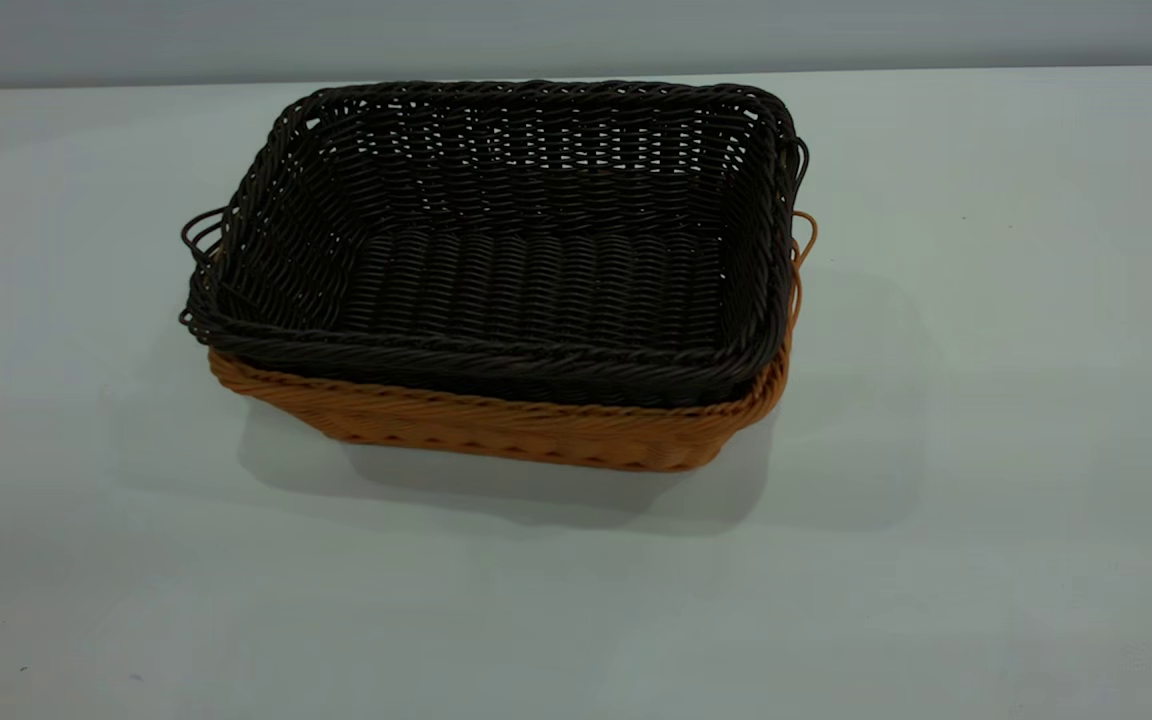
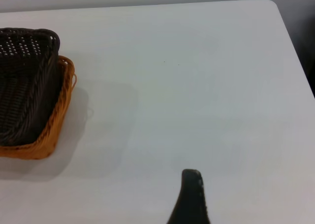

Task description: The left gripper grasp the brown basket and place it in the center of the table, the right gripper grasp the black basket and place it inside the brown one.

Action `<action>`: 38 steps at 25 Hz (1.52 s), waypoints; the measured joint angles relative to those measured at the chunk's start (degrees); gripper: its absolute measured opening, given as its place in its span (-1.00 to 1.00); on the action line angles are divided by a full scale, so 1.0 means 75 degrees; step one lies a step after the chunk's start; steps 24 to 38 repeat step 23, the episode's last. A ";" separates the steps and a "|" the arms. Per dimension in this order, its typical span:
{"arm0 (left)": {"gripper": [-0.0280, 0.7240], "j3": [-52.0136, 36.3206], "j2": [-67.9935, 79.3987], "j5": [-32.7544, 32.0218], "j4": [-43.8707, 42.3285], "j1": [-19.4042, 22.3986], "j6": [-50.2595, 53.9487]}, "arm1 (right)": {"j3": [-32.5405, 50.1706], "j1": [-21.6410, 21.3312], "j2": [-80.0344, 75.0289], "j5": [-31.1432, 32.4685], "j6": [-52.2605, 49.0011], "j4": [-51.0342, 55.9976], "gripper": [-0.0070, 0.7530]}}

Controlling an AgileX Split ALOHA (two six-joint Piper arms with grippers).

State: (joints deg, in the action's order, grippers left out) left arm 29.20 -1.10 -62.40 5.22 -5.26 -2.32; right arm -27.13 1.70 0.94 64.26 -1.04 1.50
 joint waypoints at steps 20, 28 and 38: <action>0.05 0.0000 0.0000 -0.0360 0.0000 0.0071 0.0000 | 0.0000 0.0000 0.0000 0.0007 0.0000 0.0000 0.44; 0.05 0.0000 0.0000 -0.0377 0.0000 0.0071 0.0000 | 0.0000 0.0000 0.0000 0.0007 0.0000 0.0000 0.44; 0.05 0.0000 0.0000 -0.0377 0.0000 0.0071 0.0000 | 0.0000 0.0000 0.0000 0.0007 0.0000 0.0000 0.44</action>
